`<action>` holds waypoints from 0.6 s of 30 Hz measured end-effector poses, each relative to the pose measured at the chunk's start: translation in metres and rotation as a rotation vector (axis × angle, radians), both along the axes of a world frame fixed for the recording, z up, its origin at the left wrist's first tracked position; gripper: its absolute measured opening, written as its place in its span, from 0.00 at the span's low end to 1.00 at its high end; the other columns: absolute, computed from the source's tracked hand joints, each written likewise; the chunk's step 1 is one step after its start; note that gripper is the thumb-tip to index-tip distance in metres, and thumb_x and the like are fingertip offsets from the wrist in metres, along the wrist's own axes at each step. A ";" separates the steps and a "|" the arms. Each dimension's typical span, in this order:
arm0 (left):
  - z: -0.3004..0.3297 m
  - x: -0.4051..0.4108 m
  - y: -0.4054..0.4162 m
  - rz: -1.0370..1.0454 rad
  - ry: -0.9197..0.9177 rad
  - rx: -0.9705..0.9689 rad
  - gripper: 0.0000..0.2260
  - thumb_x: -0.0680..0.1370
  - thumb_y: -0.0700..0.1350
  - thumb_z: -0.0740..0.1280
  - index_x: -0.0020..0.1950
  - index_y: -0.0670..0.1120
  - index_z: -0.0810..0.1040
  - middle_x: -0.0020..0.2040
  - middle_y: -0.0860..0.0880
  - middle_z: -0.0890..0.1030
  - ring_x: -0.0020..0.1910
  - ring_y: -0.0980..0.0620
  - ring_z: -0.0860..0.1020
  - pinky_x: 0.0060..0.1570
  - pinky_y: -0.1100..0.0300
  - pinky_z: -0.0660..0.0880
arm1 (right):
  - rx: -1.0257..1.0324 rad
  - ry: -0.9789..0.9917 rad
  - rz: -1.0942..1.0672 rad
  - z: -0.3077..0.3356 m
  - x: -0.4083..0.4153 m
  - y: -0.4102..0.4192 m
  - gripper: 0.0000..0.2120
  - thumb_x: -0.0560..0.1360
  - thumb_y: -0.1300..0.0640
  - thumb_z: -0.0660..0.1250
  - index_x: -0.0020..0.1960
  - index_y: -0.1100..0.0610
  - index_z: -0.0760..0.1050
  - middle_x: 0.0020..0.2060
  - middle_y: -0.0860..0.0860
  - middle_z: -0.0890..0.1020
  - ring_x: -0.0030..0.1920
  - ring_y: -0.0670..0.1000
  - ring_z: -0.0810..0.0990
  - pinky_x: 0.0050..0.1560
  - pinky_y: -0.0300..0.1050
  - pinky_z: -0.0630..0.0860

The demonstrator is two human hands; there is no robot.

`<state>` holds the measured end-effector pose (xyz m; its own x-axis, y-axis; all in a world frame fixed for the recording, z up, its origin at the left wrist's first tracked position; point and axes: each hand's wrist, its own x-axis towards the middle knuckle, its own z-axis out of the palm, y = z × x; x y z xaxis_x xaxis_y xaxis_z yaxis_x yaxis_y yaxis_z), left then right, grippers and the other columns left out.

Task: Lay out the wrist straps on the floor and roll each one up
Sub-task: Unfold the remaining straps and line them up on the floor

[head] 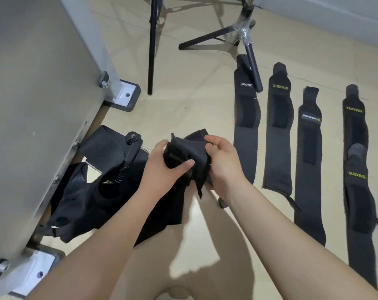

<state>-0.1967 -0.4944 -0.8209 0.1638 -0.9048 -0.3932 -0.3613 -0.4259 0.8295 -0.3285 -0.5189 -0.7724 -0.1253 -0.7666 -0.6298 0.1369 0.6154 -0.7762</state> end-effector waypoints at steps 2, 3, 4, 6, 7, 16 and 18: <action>0.005 -0.006 0.002 -0.087 -0.126 -0.011 0.23 0.70 0.52 0.73 0.60 0.47 0.70 0.53 0.52 0.77 0.55 0.52 0.76 0.53 0.59 0.72 | -0.017 0.044 0.006 0.010 -0.012 0.005 0.11 0.81 0.61 0.56 0.50 0.48 0.74 0.54 0.56 0.78 0.52 0.56 0.78 0.60 0.57 0.75; 0.008 -0.009 0.004 -0.144 -0.186 -0.019 0.17 0.73 0.49 0.71 0.57 0.47 0.69 0.50 0.52 0.75 0.51 0.52 0.75 0.49 0.62 0.71 | -0.019 0.070 -0.004 0.017 -0.019 0.007 0.12 0.81 0.61 0.56 0.49 0.47 0.75 0.54 0.55 0.79 0.53 0.56 0.77 0.62 0.59 0.74; 0.009 -0.012 0.007 -0.171 -0.222 -0.016 0.13 0.75 0.46 0.68 0.54 0.48 0.66 0.47 0.52 0.71 0.49 0.54 0.74 0.44 0.66 0.67 | -0.022 0.081 -0.027 0.022 -0.026 0.008 0.12 0.81 0.60 0.56 0.49 0.46 0.75 0.54 0.54 0.78 0.54 0.56 0.77 0.62 0.58 0.73; 0.009 -0.012 0.011 -0.020 -0.173 0.042 0.10 0.77 0.43 0.66 0.51 0.51 0.66 0.41 0.56 0.67 0.41 0.58 0.71 0.34 0.69 0.63 | -0.009 0.029 -0.105 0.035 -0.043 0.009 0.12 0.81 0.61 0.56 0.49 0.47 0.76 0.54 0.54 0.78 0.57 0.56 0.77 0.62 0.55 0.75; 0.008 -0.009 0.011 0.072 -0.152 0.083 0.08 0.76 0.45 0.67 0.48 0.52 0.68 0.39 0.57 0.68 0.39 0.58 0.71 0.34 0.70 0.63 | 0.008 -0.018 -0.143 0.041 -0.052 0.009 0.12 0.81 0.61 0.56 0.49 0.48 0.76 0.54 0.54 0.78 0.57 0.55 0.78 0.61 0.54 0.75; 0.073 -0.037 0.009 -0.162 -0.169 -0.203 0.22 0.79 0.47 0.64 0.71 0.47 0.65 0.68 0.52 0.68 0.67 0.56 0.65 0.64 0.68 0.64 | 0.110 -0.199 -0.129 0.076 -0.086 0.021 0.11 0.80 0.62 0.59 0.60 0.58 0.75 0.46 0.54 0.81 0.39 0.50 0.82 0.42 0.44 0.81; 0.101 -0.059 0.016 -0.261 0.200 -0.196 0.10 0.82 0.47 0.58 0.60 0.49 0.74 0.54 0.58 0.79 0.55 0.63 0.75 0.54 0.70 0.70 | 0.119 -0.298 -0.153 0.088 -0.092 0.022 0.12 0.80 0.64 0.59 0.62 0.60 0.74 0.44 0.57 0.82 0.36 0.51 0.83 0.38 0.44 0.82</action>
<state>-0.2558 -0.4783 -0.7200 -0.1449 -0.9669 -0.2098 -0.2591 -0.1676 0.9512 -0.4206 -0.4967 -0.6845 -0.0302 -0.6725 -0.7395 0.4441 0.6537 -0.6127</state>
